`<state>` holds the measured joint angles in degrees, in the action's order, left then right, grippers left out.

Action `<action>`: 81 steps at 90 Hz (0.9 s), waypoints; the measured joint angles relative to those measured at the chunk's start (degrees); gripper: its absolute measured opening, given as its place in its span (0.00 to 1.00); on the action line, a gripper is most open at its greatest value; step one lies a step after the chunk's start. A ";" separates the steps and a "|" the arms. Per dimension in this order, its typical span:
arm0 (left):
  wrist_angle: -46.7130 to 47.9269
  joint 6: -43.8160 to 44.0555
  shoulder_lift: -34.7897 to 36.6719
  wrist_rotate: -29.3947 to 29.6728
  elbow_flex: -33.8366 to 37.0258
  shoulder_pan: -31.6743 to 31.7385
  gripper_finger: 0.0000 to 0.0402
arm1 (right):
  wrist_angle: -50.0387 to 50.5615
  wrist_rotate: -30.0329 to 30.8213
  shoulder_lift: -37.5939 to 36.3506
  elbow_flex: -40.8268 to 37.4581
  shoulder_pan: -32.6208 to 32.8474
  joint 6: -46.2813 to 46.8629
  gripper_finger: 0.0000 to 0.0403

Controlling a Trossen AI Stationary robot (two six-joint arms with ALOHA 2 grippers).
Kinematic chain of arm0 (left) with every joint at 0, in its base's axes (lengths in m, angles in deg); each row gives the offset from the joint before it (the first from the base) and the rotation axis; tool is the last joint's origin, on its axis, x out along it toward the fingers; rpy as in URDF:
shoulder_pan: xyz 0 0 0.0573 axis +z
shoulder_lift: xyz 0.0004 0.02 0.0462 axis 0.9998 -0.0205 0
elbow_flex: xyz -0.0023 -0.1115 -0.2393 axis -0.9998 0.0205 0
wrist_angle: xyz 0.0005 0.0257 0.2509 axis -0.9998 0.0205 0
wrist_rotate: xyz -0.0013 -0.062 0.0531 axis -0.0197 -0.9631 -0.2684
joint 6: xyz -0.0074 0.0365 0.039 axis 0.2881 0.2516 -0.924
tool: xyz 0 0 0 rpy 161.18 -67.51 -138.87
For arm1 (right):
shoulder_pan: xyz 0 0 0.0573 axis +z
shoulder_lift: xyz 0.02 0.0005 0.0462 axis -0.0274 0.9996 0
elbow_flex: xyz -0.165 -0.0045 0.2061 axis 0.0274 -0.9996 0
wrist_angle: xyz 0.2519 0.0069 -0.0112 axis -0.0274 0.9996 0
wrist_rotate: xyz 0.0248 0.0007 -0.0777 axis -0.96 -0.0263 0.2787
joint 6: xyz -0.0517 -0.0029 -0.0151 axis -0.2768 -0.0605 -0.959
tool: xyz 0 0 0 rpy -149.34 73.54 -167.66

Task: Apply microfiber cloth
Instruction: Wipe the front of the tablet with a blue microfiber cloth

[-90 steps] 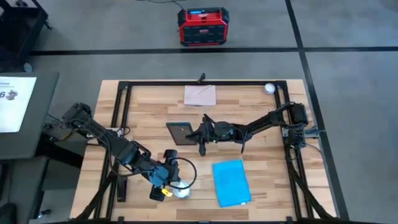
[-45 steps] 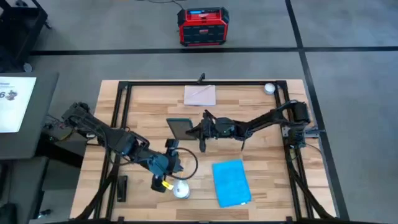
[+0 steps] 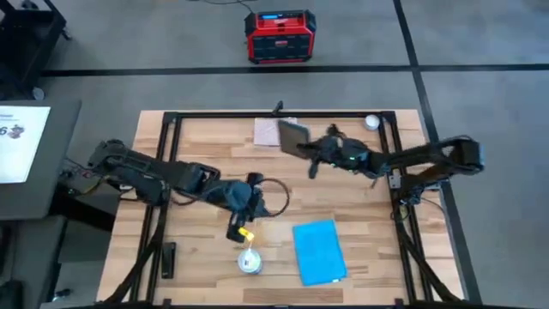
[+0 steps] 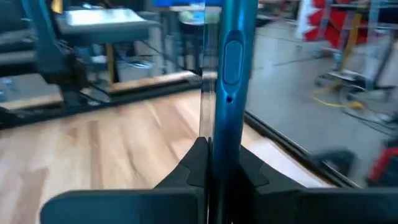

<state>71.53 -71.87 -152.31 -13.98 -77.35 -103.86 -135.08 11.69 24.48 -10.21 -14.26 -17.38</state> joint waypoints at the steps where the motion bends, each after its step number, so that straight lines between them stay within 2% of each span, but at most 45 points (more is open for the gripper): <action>1: -0.26 -0.29 -0.30 -0.31 0.14 0.33 0.00 | 0.00 0.29 -0.64 -0.68 0.00 0.22 0.03; 18: -7.74 -5.32 -6.67 -3.62 -0.49 3.57 0.00 | 0.73 4.98 -7.54 -9.24 1.23 3.92 0.03; 27: -7.64 -7.99 -11.63 -5.08 -3.24 4.27 0.00 | 0.79 6.78 -9.15 -11.57 2.40 5.53 0.03; 47: -2.35 -12.78 -22.63 -5.49 -12.85 4.29 0.00 | 1.65 7.84 -9.90 -12.29 4.51 6.09 0.03; 55: -0.11 -12.98 -25.63 -8.60 -15.58 4.65 0.00 | 1.75 7.78 -9.90 -12.29 4.52 6.07 0.03; 72: -1.47 -15.04 -27.34 -9.90 -16.61 5.44 0.00 | 2.28 7.77 -9.90 -12.28 4.79 5.54 0.03; 81: -2.61 -14.82 -28.43 -10.01 -16.62 5.43 0.03 | 3.45 7.69 -9.87 -12.29 4.91 4.76 0.03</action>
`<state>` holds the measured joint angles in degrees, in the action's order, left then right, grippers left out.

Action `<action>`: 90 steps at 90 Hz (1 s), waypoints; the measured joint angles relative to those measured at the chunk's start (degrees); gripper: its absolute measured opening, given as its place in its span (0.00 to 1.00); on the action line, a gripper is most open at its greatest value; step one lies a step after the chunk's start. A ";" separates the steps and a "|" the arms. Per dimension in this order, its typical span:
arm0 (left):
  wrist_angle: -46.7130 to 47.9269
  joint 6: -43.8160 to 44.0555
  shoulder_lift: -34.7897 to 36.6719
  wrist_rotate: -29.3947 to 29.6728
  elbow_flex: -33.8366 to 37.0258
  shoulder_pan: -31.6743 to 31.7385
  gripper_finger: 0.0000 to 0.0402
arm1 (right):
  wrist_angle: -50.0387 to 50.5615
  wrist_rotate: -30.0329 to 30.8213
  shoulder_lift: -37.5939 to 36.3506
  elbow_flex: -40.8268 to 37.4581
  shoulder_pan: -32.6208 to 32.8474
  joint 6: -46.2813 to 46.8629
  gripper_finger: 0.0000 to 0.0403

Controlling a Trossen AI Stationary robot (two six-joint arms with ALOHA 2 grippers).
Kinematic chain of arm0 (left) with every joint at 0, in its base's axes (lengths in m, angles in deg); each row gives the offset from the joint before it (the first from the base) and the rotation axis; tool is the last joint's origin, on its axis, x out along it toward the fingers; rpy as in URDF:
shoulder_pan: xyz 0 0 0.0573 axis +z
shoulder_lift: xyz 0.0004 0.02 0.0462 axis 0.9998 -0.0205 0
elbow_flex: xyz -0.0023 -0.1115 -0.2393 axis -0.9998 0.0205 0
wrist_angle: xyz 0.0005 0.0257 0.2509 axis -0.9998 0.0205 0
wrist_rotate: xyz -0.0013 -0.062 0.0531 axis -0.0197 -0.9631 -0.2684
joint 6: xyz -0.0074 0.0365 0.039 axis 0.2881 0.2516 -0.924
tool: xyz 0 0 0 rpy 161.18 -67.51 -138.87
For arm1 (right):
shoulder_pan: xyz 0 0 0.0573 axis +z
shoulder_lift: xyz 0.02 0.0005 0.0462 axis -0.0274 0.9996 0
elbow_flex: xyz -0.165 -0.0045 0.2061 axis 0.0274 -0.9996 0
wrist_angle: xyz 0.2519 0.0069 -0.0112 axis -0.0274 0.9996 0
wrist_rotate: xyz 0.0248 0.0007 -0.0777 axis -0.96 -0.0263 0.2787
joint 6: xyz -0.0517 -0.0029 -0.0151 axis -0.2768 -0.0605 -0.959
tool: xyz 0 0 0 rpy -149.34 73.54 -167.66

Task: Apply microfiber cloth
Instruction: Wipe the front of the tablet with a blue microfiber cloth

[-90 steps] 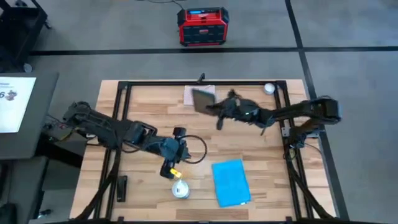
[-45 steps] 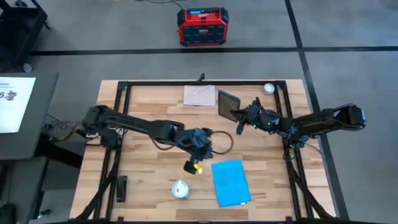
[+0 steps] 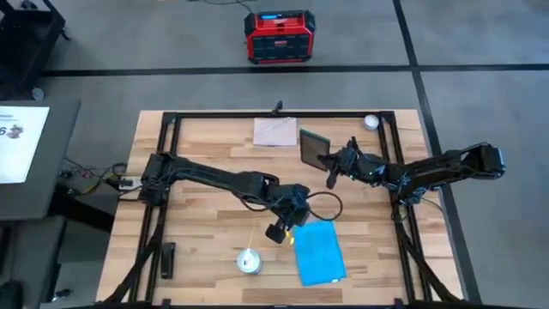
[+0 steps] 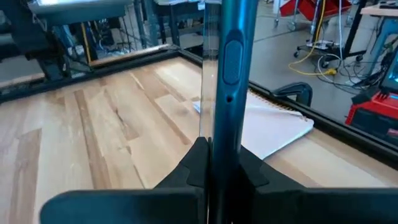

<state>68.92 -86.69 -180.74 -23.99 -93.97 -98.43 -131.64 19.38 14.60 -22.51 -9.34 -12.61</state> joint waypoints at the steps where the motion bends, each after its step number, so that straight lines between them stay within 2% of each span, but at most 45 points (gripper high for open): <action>1: -0.16 0.03 -0.08 -0.01 -0.01 -0.03 0.04 | 0.03 0.01 0.00 0.00 0.03 0.00 0.03; 24: -0.39 4.60 -5.58 -0.32 -0.01 -0.38 0.26 | 0.24 0.02 0.02 0.02 1.29 -0.25 0.03; 35: -1.00 5.30 -8.83 -1.25 0.01 -0.88 0.32 | 0.27 0.02 0.02 0.02 1.69 -0.24 0.03; 65: -5.44 6.83 -11.76 -1.05 0.05 -4.53 0.34 | 0.85 0.00 0.00 0.04 2.56 -0.22 0.03; 90: -6.59 4.60 -11.78 2.08 -1.00 -5.43 0.34 | 0.64 0.00 0.00 0.04 2.56 -0.20 0.03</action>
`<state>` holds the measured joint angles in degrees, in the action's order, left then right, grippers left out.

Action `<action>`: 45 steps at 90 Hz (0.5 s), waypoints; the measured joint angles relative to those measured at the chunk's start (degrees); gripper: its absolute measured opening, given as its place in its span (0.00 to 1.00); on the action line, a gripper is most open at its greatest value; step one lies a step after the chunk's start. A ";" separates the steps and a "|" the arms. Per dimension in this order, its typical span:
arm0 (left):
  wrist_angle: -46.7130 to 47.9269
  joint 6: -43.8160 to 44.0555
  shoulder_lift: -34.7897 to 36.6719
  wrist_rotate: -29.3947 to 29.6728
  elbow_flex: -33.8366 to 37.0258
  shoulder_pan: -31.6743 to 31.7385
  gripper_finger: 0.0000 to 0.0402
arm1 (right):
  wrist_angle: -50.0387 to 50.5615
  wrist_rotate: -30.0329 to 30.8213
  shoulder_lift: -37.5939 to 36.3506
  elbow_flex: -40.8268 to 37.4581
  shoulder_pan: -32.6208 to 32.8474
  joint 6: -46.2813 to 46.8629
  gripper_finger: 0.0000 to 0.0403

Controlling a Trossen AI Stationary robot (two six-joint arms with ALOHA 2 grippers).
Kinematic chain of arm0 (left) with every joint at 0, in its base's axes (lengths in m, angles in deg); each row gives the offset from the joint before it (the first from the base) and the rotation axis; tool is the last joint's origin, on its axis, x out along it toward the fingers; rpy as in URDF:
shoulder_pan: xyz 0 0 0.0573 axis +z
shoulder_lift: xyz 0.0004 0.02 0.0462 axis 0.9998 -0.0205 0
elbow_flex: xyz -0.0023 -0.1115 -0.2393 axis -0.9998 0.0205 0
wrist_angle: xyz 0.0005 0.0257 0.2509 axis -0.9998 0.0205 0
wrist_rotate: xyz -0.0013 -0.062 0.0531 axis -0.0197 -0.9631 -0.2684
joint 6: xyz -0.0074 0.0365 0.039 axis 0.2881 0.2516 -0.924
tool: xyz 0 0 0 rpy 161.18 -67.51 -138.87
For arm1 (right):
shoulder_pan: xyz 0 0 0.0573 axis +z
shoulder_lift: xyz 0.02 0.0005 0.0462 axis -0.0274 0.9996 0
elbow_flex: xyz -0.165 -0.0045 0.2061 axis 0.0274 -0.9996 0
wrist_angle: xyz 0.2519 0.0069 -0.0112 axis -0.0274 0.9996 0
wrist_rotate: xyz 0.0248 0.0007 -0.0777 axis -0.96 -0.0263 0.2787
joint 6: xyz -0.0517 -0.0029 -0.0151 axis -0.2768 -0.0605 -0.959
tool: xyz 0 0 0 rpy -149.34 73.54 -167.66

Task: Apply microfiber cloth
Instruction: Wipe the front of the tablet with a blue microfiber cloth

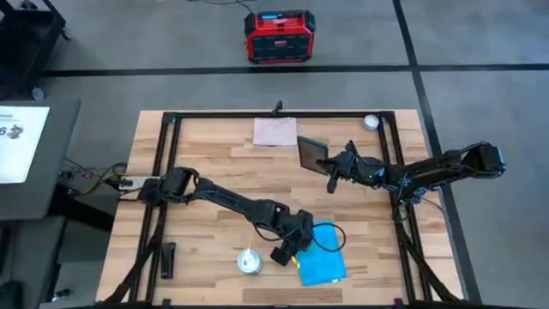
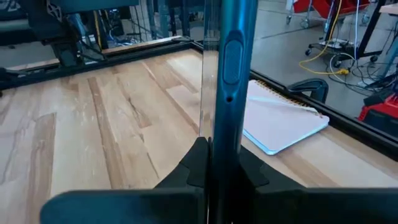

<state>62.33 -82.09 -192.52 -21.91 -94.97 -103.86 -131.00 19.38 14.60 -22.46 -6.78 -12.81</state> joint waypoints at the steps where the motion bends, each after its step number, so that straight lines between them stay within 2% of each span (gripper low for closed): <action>1: -0.09 -0.11 0.00 0.00 0.00 0.07 0.34 | 0.00 0.00 0.00 0.00 0.00 0.01 0.03; 45: -1.00 -0.55 -0.17 -2.04 1.55 2.21 0.34 | 0.48 -0.02 0.00 0.00 0.00 0.02 0.03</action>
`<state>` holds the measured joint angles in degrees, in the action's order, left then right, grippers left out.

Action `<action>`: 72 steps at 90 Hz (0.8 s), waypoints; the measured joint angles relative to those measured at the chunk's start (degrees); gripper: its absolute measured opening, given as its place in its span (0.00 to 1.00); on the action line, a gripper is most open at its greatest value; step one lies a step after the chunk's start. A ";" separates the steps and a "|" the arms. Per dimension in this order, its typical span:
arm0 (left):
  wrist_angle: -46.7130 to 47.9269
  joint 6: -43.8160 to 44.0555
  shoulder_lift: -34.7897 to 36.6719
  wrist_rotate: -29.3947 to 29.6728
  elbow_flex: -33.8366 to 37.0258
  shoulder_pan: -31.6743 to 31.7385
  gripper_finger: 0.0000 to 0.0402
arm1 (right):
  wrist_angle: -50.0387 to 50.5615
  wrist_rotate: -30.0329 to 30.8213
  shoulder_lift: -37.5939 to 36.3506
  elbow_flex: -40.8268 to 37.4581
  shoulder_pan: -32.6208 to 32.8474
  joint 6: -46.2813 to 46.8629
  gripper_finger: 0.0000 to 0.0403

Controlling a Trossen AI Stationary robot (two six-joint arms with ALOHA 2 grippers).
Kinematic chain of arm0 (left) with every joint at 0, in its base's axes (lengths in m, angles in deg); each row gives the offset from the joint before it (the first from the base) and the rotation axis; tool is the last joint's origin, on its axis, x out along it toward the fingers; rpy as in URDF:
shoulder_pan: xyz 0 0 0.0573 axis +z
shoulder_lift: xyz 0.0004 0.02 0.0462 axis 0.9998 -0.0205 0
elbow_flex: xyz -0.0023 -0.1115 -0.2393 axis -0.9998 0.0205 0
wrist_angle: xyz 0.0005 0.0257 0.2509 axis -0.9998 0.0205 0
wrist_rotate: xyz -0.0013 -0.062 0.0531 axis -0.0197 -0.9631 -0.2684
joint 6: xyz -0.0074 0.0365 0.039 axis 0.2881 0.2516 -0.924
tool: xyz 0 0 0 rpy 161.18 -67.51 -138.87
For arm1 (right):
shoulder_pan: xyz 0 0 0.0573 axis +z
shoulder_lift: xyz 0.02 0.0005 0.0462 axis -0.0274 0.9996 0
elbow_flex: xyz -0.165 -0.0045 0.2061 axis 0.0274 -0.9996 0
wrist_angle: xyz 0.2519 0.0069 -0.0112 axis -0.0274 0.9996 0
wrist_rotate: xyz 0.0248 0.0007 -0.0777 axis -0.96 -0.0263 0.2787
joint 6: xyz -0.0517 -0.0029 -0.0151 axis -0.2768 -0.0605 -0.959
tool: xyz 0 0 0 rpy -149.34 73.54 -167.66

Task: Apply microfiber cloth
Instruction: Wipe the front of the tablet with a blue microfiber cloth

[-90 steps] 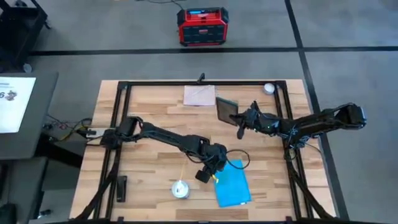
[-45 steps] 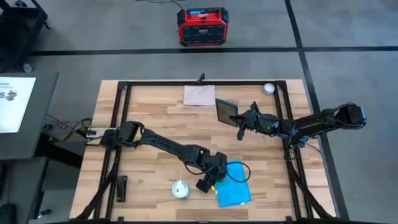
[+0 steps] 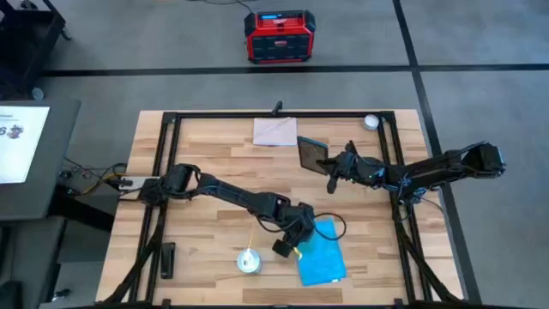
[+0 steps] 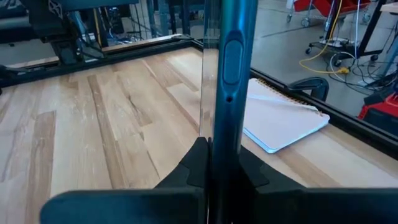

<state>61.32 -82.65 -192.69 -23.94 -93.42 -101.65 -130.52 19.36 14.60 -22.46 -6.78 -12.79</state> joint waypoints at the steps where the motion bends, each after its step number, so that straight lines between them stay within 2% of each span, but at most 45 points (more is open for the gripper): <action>1: 0.01 -0.01 0.00 -0.01 0.00 -0.07 0.34 | 0.02 0.00 0.00 0.00 0.00 0.00 0.03; 25: 1.84 -0.75 -2.68 0.05 0.23 -0.61 0.34 | 0.12 -0.09 0.00 0.02 0.04 0.02 0.03; 59: -3.89 -2.03 -8.72 -0.07 -0.52 -0.02 0.33 | -0.19 -0.08 0.01 0.04 0.61 -0.34 0.03; 66: -4.49 -2.70 -8.72 2.02 -0.19 0.17 0.29 | -0.11 -0.05 0.00 0.04 0.63 -0.39 0.03; 72: -5.13 -4.27 -8.69 5.70 -0.09 0.18 0.18 | -0.04 -0.07 0.00 0.04 0.63 -0.42 0.03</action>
<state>56.20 -86.91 -201.38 -18.25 -93.51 -101.47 -130.56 19.29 14.60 -22.42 -6.15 -13.21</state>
